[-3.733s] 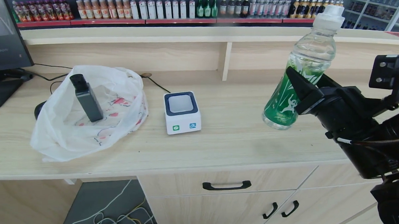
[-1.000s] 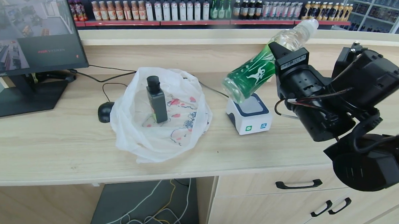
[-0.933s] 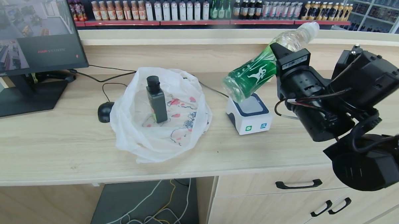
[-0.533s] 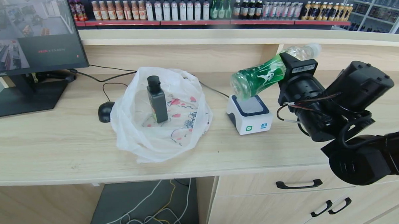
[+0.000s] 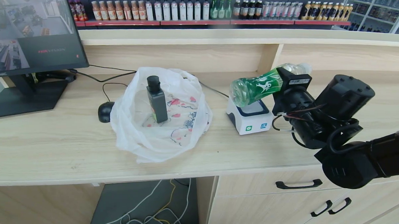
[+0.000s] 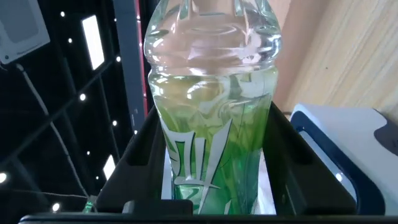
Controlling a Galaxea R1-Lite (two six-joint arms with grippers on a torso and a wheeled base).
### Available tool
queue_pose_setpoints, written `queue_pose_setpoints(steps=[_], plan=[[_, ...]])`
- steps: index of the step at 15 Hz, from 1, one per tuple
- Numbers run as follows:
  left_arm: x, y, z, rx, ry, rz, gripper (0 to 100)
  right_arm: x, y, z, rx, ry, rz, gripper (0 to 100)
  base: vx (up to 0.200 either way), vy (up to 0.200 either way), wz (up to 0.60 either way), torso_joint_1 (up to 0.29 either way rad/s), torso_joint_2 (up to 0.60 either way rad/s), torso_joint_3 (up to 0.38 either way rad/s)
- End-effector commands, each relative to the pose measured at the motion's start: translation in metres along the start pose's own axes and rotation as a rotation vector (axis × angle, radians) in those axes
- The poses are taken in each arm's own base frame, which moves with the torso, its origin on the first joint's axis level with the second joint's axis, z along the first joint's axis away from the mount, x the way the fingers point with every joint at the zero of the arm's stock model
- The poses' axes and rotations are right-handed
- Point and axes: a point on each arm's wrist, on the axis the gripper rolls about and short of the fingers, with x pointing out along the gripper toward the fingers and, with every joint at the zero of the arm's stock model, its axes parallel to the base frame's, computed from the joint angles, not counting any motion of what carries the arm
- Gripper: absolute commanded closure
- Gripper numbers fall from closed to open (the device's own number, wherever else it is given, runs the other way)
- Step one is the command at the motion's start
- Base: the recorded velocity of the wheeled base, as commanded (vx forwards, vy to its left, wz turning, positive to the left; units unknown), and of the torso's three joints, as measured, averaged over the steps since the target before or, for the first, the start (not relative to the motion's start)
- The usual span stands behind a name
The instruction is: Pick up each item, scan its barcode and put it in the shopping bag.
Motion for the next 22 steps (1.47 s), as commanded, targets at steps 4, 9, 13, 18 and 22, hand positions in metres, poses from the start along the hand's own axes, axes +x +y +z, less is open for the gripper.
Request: queue_pose_setpoints(steps=[4,9,13,18,22], plan=[[0.000,0.000,0.000,0.000,0.001,0.000,0,0.009,-0.012,0.009,0.006,-0.031,-0.020,100,0.000,0.000,0.00,0.000,0.00,0.000],[0.000,0.000,0.000,0.000,0.000,0.000,0,0.009,-0.013,0.009,0.025,-0.034,-0.022,100,0.000,0.000,0.00,0.000,0.00,0.000],[0.000,0.000,0.000,0.000,0.001,0.000,0,0.010,-0.017,0.007,0.024,-0.034,-0.031,100,0.000,0.000,0.00,0.000,0.00,0.000],[0.000,0.000,0.000,0.000,0.000,0.000,0,0.011,-0.020,0.008,0.034,-0.036,-0.035,100,0.000,0.000,0.00,0.000,0.00,0.000],[0.000,0.000,0.000,0.000,0.001,0.000,0,0.011,-0.022,0.009,0.032,-0.038,-0.042,100,0.000,0.000,0.00,0.000,0.00,0.000]])
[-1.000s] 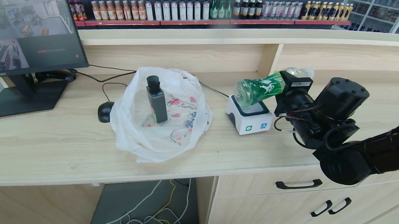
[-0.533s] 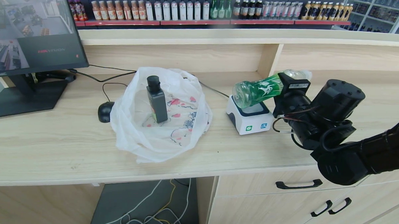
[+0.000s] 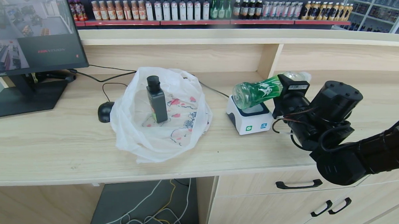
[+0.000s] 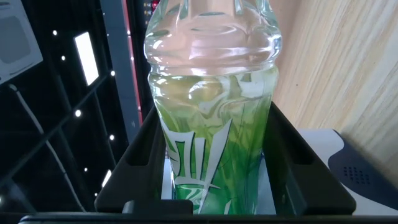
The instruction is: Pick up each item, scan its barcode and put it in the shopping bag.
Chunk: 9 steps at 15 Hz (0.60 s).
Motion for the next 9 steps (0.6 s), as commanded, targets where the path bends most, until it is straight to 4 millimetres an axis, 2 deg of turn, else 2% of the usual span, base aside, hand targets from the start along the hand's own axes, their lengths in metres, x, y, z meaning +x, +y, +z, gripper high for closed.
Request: queue_pose_setpoints(steps=[1,9], plan=[[0.0001,0.0000,0.0000,0.000,0.001,0.000,0,0.0000,-0.0008,0.0004,-0.002,-0.001,-0.002,100,0.000,0.000,0.00,0.000,0.00,0.000],[0.0001,0.0000,0.0000,0.000,0.001,0.000,0,-0.0011,0.0071,0.0014,0.004,-0.001,0.018,100,0.000,0.000,0.00,0.000,0.00,0.000]])
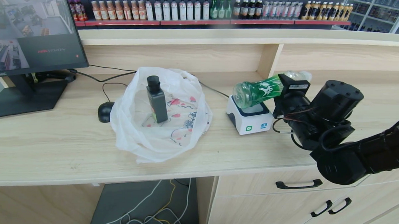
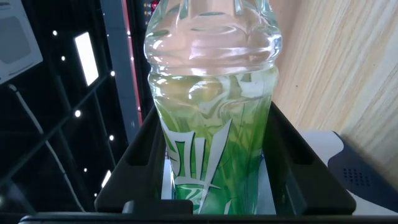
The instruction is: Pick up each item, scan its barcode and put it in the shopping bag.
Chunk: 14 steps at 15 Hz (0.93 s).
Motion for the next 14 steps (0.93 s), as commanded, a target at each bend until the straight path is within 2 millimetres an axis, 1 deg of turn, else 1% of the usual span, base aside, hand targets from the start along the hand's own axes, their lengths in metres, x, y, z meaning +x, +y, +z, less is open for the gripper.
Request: queue_pose_setpoints(steps=[1,2,3,6,8,11,12,14], plan=[[0.000,0.000,0.000,0.000,0.001,0.000,0,-0.002,0.008,0.001,0.006,-0.001,0.020,100,0.000,0.000,0.00,0.000,0.00,0.000],[0.000,0.000,0.000,0.000,0.001,0.000,0,-0.002,0.016,0.003,0.005,-0.001,0.041,100,0.000,0.000,0.00,0.000,0.00,0.000],[0.000,0.000,0.000,0.000,0.001,0.000,0,-0.002,0.019,0.003,0.001,-0.003,0.048,100,0.000,0.000,0.00,0.000,0.00,0.000],[0.000,0.000,0.000,0.000,0.000,0.000,0,-0.008,0.038,0.007,-0.067,-0.010,0.094,100,0.000,0.000,0.00,0.000,0.00,0.000],[0.000,0.000,0.000,0.000,0.001,0.000,0,-0.016,0.062,0.009,-0.130,0.013,0.159,100,0.000,0.000,0.00,0.000,0.00,0.000],[0.000,0.000,0.000,0.000,0.000,0.000,0,-0.026,0.080,0.013,-0.241,0.018,0.167,100,0.000,0.000,0.00,0.000,0.00,0.000],[0.000,0.000,0.000,0.000,0.001,0.000,0,-0.030,0.086,0.010,-0.277,0.026,0.183,100,0.000,0.000,0.00,0.000,0.00,0.000],[0.000,0.000,0.000,0.000,0.001,0.000,0,-0.046,0.104,-0.003,-0.379,0.060,0.235,100,0.000,0.000,0.00,0.000,0.00,0.000]])
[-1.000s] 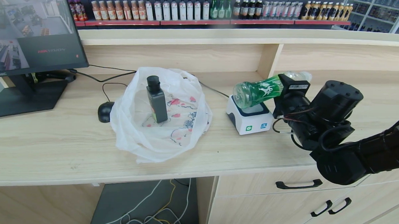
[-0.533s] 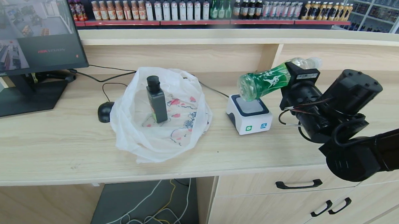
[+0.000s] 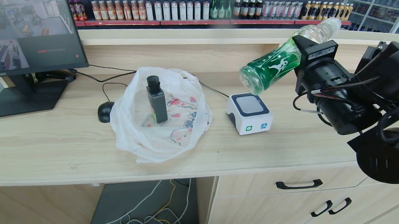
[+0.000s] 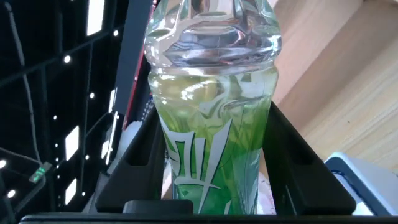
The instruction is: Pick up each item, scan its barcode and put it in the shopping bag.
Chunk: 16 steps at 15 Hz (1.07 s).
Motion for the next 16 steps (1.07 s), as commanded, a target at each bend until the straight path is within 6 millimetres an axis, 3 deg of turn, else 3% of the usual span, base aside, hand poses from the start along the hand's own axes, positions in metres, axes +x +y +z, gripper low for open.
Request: queue_pose_setpoints(steps=[1,3,10,16], plan=[[0.000,0.000,0.000,0.000,0.000,0.000,0,-0.016,0.031,-0.002,-0.098,0.027,0.076,100,0.000,0.000,0.00,0.000,0.00,0.000],[0.000,0.000,0.000,0.000,0.001,0.000,0,-0.030,0.049,-0.018,-0.230,0.078,0.126,100,0.000,0.000,0.00,0.000,0.00,0.000],[0.000,0.000,0.000,0.000,0.000,0.000,0,-0.046,0.034,-0.034,-0.767,0.142,0.163,100,0.000,0.000,0.00,0.000,0.00,0.000],[0.000,0.000,0.000,-0.002,0.001,0.000,0,-0.060,0.008,-0.034,-1.006,0.178,0.242,100,0.000,0.000,0.00,0.000,0.00,0.000]])
